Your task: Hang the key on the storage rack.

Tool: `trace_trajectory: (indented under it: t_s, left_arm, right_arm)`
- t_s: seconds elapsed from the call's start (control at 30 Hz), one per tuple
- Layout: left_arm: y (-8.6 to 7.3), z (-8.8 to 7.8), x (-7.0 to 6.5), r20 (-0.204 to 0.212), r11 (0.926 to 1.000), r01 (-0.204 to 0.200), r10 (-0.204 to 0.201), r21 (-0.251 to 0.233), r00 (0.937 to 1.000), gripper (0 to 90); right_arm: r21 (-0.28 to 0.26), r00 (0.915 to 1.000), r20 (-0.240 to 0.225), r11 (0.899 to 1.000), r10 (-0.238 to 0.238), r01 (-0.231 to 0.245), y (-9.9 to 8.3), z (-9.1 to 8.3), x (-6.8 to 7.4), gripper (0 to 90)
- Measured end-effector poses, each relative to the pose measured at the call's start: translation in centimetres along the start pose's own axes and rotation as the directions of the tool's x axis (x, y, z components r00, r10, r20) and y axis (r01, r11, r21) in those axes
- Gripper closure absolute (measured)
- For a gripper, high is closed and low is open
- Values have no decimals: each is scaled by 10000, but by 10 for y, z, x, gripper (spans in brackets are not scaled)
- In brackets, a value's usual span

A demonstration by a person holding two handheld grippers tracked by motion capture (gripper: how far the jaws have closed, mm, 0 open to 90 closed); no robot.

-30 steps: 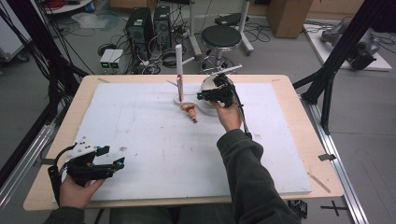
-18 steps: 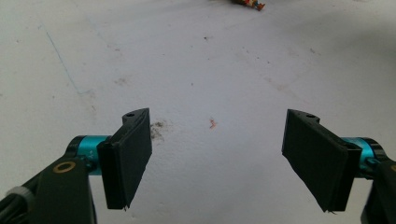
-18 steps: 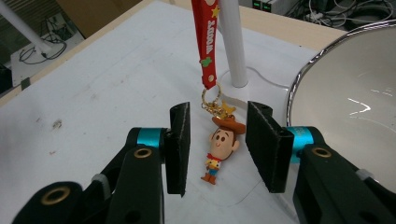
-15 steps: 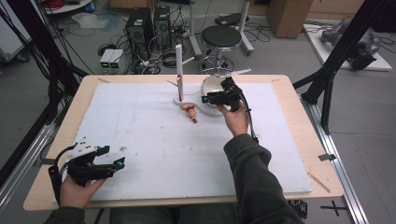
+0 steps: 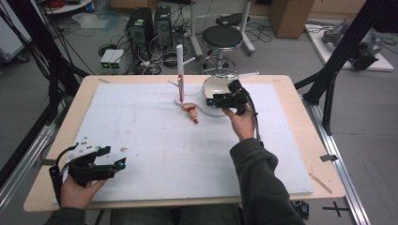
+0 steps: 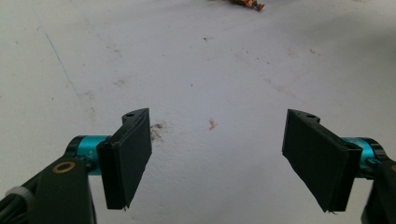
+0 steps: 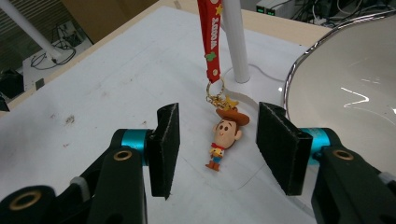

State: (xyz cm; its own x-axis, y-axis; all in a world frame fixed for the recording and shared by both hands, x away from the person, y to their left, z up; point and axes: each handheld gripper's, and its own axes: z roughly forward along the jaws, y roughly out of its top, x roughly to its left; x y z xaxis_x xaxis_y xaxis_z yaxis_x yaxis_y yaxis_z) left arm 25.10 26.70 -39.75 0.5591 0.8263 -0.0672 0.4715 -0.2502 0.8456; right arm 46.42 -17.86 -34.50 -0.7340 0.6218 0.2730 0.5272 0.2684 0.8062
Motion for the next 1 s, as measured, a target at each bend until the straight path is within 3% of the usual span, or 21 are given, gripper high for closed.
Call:
trace_trajectory:
  t_s: [0.37, 1.0]
  left_arm:
    - [-1, -1, -2, 31, 10000, 70, -70, -52, 10000, 245]
    - [0, -1, -2, 1, 10000, 76, -76, -38, 10000, 244]
  right_arm:
    - [69, 9999, -90, 9999, -129, 129, -11, -7, 5, 404]
    - [193, 9993, -154, 9992, -334, 336, -33, -20, 11, 345]
